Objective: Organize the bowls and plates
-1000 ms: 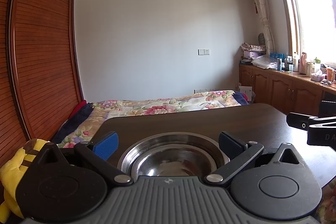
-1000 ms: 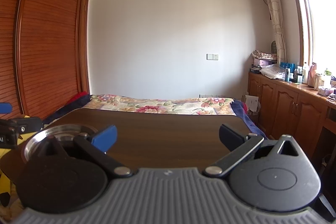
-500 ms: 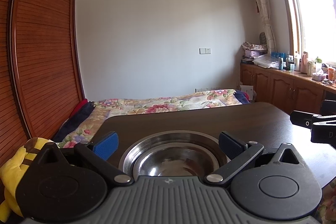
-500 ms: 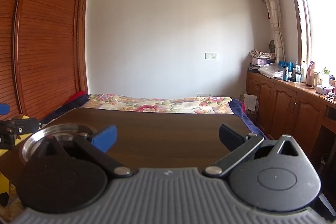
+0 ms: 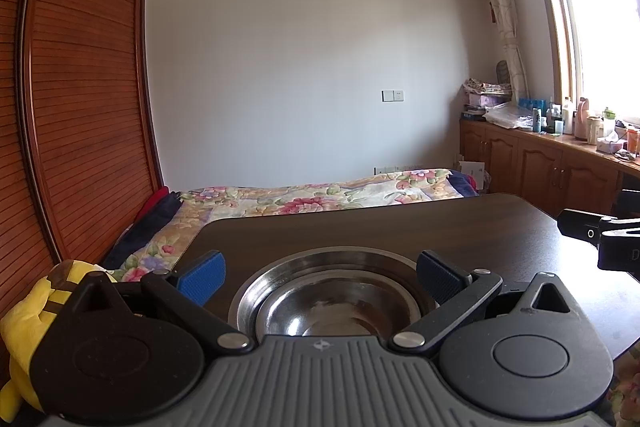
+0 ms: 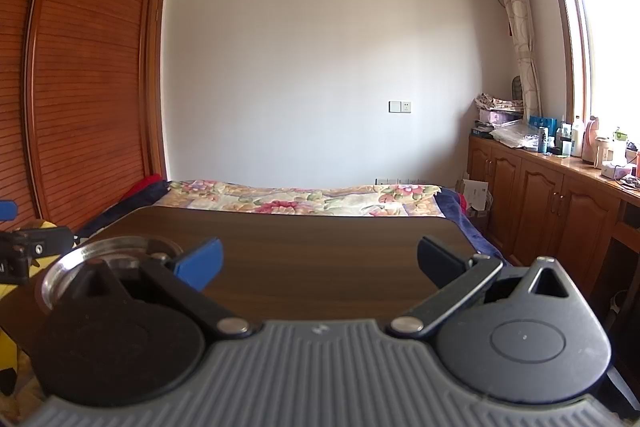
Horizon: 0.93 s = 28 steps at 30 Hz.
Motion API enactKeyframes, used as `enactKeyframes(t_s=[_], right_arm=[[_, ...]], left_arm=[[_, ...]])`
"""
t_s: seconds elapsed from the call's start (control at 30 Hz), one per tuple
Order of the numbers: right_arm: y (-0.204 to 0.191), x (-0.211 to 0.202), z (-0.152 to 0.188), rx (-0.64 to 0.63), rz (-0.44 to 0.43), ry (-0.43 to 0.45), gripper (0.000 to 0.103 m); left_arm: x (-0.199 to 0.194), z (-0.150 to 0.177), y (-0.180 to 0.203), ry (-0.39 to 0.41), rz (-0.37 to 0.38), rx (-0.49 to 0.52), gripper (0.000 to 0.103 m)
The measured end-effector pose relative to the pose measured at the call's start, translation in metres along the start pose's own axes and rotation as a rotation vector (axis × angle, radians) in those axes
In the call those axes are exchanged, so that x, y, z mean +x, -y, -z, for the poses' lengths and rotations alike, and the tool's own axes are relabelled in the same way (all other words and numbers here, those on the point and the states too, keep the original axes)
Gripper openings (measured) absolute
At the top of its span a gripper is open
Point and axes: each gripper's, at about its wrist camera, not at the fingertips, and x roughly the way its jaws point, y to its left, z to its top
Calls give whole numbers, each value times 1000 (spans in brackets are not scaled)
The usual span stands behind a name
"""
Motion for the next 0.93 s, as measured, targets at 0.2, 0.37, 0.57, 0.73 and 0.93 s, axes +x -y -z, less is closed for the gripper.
enactKeyframes(t_s=[0.2,0.37,0.57,0.73,0.93], right_arm=[[0,0,0,0,-1,-1,103],[0,0,0,1,1,-2,103],[1,-1,0,1,1,-2,103],[1,0,1,2,1,-5,103],[2,0,1,1,3,-5,103]], left_arm=[[1,0,-1,-1,1,0,103],[2,1,-1,-3,-2,-1,103],[1,1,0,-4,-4,-2,103],[2,2,1,-5,-6,-1,103],[2,2,1,-5,-7,-1,103]])
